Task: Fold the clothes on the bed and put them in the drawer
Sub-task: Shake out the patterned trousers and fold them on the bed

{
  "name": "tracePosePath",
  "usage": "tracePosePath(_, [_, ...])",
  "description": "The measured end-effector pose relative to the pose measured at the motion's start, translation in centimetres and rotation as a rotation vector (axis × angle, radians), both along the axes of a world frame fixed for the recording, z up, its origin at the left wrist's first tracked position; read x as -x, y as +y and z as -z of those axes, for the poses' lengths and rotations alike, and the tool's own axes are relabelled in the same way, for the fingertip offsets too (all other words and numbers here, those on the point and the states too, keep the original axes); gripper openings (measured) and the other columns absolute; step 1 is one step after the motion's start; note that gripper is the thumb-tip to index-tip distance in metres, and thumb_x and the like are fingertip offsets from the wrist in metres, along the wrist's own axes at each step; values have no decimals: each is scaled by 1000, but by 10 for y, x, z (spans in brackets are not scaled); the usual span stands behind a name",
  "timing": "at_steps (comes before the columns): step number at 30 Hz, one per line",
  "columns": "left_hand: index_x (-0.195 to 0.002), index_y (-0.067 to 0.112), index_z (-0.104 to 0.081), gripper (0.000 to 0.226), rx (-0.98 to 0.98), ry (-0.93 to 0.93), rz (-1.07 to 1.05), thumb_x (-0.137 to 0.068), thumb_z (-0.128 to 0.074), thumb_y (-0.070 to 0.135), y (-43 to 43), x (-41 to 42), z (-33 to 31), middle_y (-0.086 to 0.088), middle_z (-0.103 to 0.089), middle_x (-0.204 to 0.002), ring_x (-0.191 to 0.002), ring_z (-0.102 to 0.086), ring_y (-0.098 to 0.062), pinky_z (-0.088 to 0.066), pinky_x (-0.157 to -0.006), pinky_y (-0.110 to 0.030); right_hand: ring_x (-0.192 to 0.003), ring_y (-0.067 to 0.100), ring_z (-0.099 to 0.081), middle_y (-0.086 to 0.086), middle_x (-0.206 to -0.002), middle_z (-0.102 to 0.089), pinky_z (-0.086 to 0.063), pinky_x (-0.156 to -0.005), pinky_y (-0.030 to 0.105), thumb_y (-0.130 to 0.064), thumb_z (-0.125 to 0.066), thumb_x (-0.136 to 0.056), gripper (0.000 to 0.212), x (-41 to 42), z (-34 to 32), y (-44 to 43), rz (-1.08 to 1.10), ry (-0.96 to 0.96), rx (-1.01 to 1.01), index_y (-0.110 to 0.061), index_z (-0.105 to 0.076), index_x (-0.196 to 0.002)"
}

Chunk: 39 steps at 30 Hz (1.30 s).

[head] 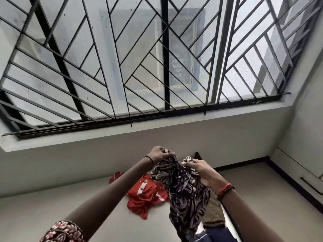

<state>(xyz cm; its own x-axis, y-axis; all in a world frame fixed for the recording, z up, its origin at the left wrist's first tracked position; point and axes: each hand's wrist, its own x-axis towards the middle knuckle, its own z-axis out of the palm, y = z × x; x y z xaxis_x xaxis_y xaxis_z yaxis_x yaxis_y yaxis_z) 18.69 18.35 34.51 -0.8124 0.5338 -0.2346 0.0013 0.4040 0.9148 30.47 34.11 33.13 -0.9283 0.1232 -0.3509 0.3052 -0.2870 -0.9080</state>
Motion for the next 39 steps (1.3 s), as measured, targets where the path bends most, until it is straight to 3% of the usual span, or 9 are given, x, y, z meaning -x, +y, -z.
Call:
tracePosePath(3, [-95,-4,-67,60,-7,-90,41,-56,-87,37,6,-17,1,-12,-60,-81,-77,-53,-20,-43,-74,-32,-64,12,-67,4,-68,-71,-51,-62,16,-21,-86,-60,32,-4,-8,-1,0,65,-94,-3,-67,-78])
tracePosePath(6, [-95,-10,-68,36,-15,-131,64,-75,-78,18,11,-21,2,-12,-65,-77,-72,-59,-21,-49,-76,-29,-48,4,-64,-2,-55,-67,-45,-46,11,1,-72,-78,10,-4,-10,3,74,89,-105,1,-62,-81])
tracePosePath(10, [-117,-2,-62,30,-64,-136,45,-89,-63,10,12,-27,2,-6,-65,-85,-69,-61,-11,-52,-69,-24,-57,12,-68,11,-76,-68,-51,-51,19,8,-75,-71,42,-1,-6,1,63,80,-106,9,-55,-107])
tracePosePath(13, [-126,18,-53,33,-19,-124,19,-95,-55,28,11,-34,-1,-4,-63,-104,-87,-60,-18,-49,-64,-27,-67,15,-69,12,-85,-69,-55,-59,22,13,-74,-68,47,0,-7,1,-10,111,-80,5,-56,-110])
tracePosePath(21, [-96,20,-58,20,-56,-128,9,-93,-56,39,8,-38,-8,1,-61,-78,-59,-58,-9,-48,-46,-21,-66,13,-70,4,-76,-73,-56,-63,21,19,-51,-83,36,3,-16,-7,-164,140,-69,-10,-65,-101])
tracePosePath(25, [-95,21,-56,14,-120,-215,-69,-97,-50,34,2,-38,-7,1,-59,-78,-61,-56,-12,-48,-45,-21,-74,19,-70,13,-87,-72,-58,-69,25,11,-60,-81,30,7,-19,-4,-133,97,64,6,-61,-111])
tracePosePath(31, [-98,18,-56,16,-174,-340,-135,-98,-48,32,-9,-37,-4,-2,-58,-83,-69,-56,-15,-50,-56,-27,-72,16,-71,14,-81,-72,-57,-69,19,4,-71,-62,31,6,-36,22,-43,78,114,11,-63,-92])
tracePosePath(36, [-99,20,-51,11,-205,-371,-178,-97,-50,30,-13,-38,-7,-2,-58,-86,-72,-58,-16,-51,-60,-30,-63,18,-67,16,-80,-67,-57,-60,21,13,-67,-75,16,10,-48,39,134,44,-139,3,-62,-86])
tracePosePath(39, [-100,20,-49,12,-212,-393,-178,-97,-50,31,-10,-40,-7,-4,-58,-89,-75,-58,-18,-53,-59,-34,-82,18,-63,9,-96,-67,-47,-65,13,-4,-72,-78,26,19,-40,41,243,43,-772,-9,-68,-103])
